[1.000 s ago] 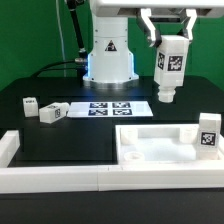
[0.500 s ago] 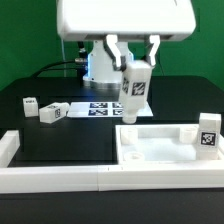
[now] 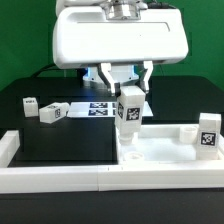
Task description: Assemble square table
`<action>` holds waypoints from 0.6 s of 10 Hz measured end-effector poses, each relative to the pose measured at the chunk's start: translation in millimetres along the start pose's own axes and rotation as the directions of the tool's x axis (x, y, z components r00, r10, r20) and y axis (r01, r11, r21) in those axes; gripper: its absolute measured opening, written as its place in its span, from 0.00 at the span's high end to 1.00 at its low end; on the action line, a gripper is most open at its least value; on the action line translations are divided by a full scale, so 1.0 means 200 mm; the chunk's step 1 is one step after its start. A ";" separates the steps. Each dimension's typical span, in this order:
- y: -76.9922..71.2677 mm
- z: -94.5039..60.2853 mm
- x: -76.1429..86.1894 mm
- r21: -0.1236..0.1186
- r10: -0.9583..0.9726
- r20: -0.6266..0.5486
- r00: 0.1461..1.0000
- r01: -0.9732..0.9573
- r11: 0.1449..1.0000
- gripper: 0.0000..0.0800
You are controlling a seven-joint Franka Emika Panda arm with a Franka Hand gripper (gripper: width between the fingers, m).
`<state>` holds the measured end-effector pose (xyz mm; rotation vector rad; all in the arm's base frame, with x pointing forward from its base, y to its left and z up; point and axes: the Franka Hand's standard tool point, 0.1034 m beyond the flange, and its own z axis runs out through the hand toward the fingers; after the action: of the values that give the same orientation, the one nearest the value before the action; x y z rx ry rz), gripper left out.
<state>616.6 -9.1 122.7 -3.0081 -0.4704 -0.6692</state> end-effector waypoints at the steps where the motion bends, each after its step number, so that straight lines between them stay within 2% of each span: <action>1: -0.01 0.02 0.00 0.002 0.004 0.001 1.000 -0.004 1.000 0.64; 4: -0.04 0.07 -0.03 0.009 0.006 0.007 1.000 -0.006 1.000 0.64; 6: -0.05 0.09 -0.02 0.009 0.010 0.002 1.000 -0.010 1.000 0.64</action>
Offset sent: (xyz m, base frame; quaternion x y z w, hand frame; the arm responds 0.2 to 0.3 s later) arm 0.0001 0.0111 -0.0109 0.0026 0.0197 0.0223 0.9996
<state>618.4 1.1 104.9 -3.0008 -0.4569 -0.6621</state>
